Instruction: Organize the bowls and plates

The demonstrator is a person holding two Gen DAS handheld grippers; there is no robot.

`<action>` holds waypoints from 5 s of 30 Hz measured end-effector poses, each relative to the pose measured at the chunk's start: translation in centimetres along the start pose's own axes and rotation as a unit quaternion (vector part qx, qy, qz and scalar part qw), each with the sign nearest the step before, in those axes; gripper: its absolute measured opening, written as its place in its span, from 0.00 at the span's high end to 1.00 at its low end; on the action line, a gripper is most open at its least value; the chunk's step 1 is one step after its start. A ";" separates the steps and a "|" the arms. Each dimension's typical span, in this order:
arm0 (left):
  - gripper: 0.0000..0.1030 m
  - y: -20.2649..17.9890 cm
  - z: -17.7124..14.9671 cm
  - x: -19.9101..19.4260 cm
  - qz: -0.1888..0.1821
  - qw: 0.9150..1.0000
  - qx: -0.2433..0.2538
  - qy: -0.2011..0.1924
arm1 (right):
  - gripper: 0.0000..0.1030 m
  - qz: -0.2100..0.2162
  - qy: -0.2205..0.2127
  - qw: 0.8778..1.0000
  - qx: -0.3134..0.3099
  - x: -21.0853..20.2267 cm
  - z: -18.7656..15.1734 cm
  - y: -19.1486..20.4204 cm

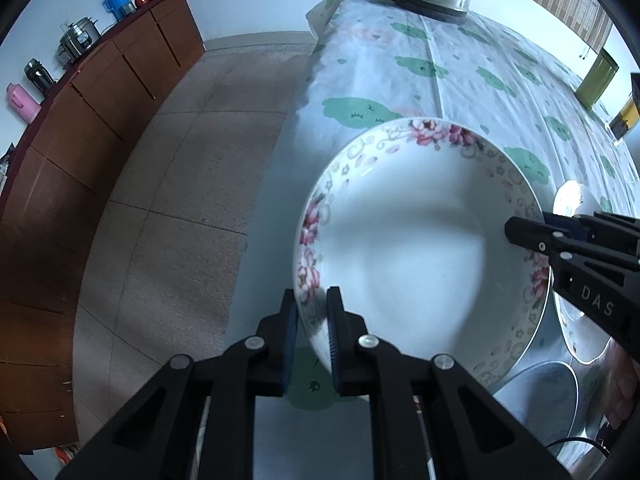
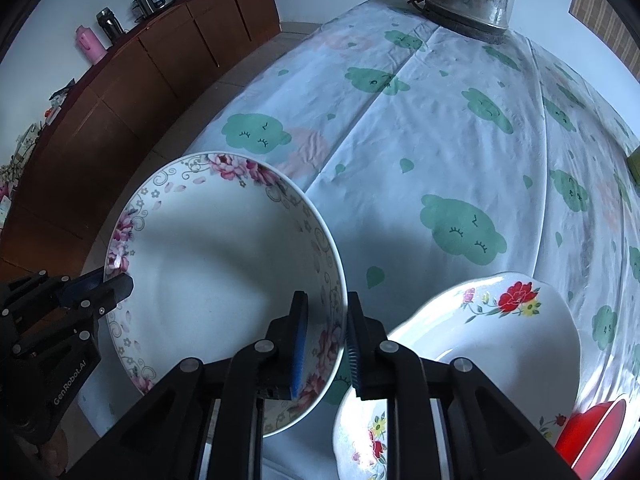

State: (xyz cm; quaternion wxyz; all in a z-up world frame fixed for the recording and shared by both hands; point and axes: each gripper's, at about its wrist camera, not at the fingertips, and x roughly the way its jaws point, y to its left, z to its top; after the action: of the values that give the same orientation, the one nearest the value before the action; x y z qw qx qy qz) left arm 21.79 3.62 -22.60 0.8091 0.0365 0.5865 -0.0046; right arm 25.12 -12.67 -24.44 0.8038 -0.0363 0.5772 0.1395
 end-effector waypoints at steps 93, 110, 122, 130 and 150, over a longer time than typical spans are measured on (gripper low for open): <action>0.89 -5.9 -7.1 -8.2 0.020 0.999 0.015 -0.026 | 0.81 0.005 -0.009 1.000 0.012 -9.8 -10.6 -2.0; 0.89 -6.5 -9.0 -8.7 0.024 0.999 0.030 -0.019 | 0.81 0.004 0.000 1.000 0.017 -9.9 -13.2 -1.6; 0.89 -7.1 -10.0 -7.8 0.025 0.999 0.043 -0.005 | 0.81 0.007 0.015 1.000 0.021 -9.1 -15.0 -1.6; 0.89 -7.0 -10.3 -7.5 0.028 0.999 0.045 -0.002 | 0.81 0.010 0.020 1.000 0.021 -8.7 -15.7 -1.5; 0.89 -7.1 -11.3 -6.3 0.026 0.999 0.045 0.018 | 0.81 0.012 0.037 0.999 0.016 -7.6 -16.8 -1.3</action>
State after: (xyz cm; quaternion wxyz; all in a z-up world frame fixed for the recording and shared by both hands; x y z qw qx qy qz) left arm 8.73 -2.97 -20.52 0.7960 0.0880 0.5988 -0.0089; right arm 7.81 -18.99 -23.06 0.7806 -0.0219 0.6091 0.1383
